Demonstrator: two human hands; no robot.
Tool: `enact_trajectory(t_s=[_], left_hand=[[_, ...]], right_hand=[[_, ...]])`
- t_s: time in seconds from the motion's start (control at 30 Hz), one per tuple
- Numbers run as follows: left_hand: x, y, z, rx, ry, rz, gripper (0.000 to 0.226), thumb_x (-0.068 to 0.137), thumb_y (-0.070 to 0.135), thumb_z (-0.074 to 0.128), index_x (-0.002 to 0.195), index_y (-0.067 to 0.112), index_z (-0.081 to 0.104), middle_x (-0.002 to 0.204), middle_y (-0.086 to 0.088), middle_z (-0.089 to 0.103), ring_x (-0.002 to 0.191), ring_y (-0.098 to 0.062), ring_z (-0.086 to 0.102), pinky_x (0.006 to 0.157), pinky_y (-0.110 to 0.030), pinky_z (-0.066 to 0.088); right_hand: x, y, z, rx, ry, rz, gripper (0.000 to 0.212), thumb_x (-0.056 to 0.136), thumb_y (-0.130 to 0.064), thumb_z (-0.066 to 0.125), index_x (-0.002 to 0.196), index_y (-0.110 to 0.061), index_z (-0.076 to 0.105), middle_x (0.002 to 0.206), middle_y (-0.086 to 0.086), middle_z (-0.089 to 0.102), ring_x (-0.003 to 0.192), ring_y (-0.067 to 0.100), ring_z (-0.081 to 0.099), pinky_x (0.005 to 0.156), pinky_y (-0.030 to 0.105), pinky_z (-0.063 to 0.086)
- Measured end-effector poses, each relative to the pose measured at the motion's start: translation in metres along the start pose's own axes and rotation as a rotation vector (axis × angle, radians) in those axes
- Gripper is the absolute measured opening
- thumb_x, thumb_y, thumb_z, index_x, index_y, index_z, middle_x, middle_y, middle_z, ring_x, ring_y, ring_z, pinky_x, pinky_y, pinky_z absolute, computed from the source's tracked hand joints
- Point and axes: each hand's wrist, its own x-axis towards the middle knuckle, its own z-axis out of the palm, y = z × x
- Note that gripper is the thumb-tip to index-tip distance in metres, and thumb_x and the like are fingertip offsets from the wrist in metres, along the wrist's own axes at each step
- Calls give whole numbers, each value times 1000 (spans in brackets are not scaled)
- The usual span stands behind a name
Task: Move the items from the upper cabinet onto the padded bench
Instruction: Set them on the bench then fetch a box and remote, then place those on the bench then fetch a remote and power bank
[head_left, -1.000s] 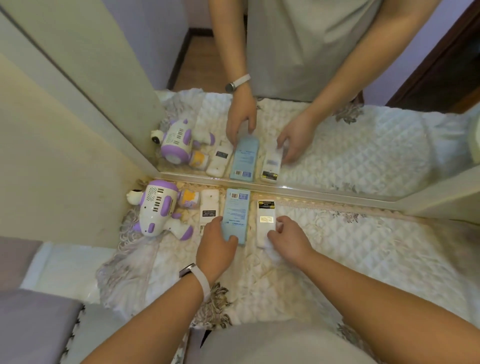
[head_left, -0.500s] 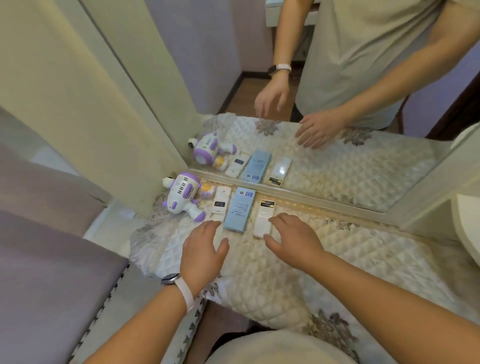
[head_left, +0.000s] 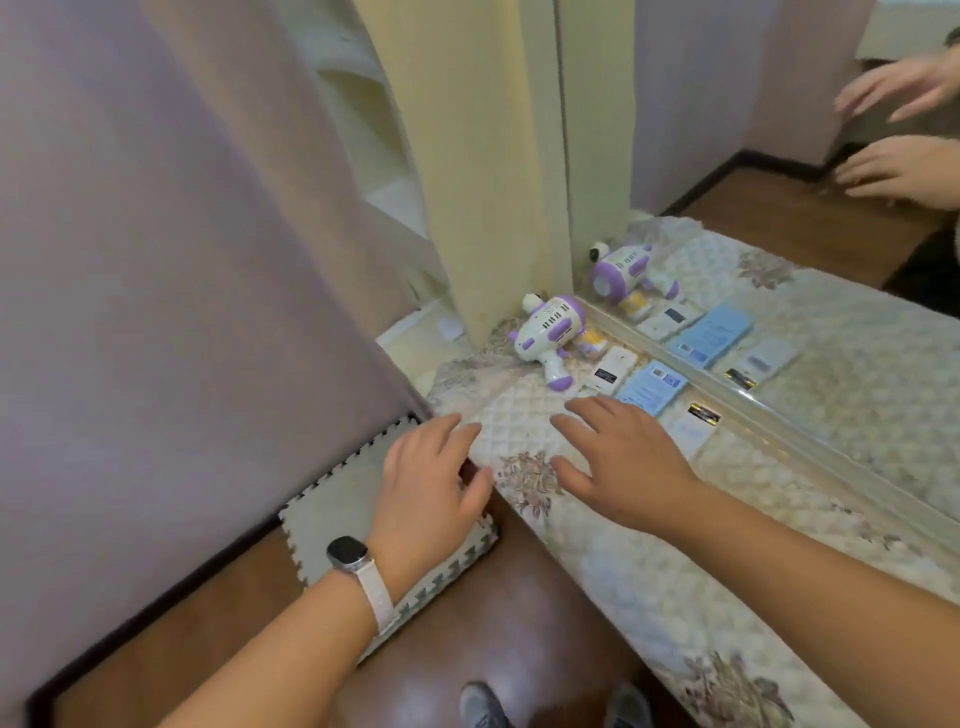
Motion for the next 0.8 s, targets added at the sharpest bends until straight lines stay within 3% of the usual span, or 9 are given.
enact_trajectory(t_s=[0.13,0.33,0.8], left_hand=[[-39,-43,-27,114,60,-68,46,89,44,50,127,19,60,134,-5,58,126,-26,52,106,-46,38],[-118,-129,-59,192,174,-244,45,88,43,51,123,17,63,129,-6,62,121,-29,55,102,-49,43],[-370,-348,-130,187,382,-617,44,88,41,51,124,18,63,131,-5,60,125,-27,52,107,-47,36]], right_hand=[[20,-62,-1,16,7,-140,43,83,-45,49,108,-15,66,108,7,67,100,30,61,80,40,50],[46,-181,17,11,-38,-341,50,86,-50,43,120,-19,62,119,3,63,113,26,56,93,40,45],[63,-526,91,-19,-77,-767,47,87,-50,45,118,-20,63,114,2,64,106,27,58,86,39,46]])
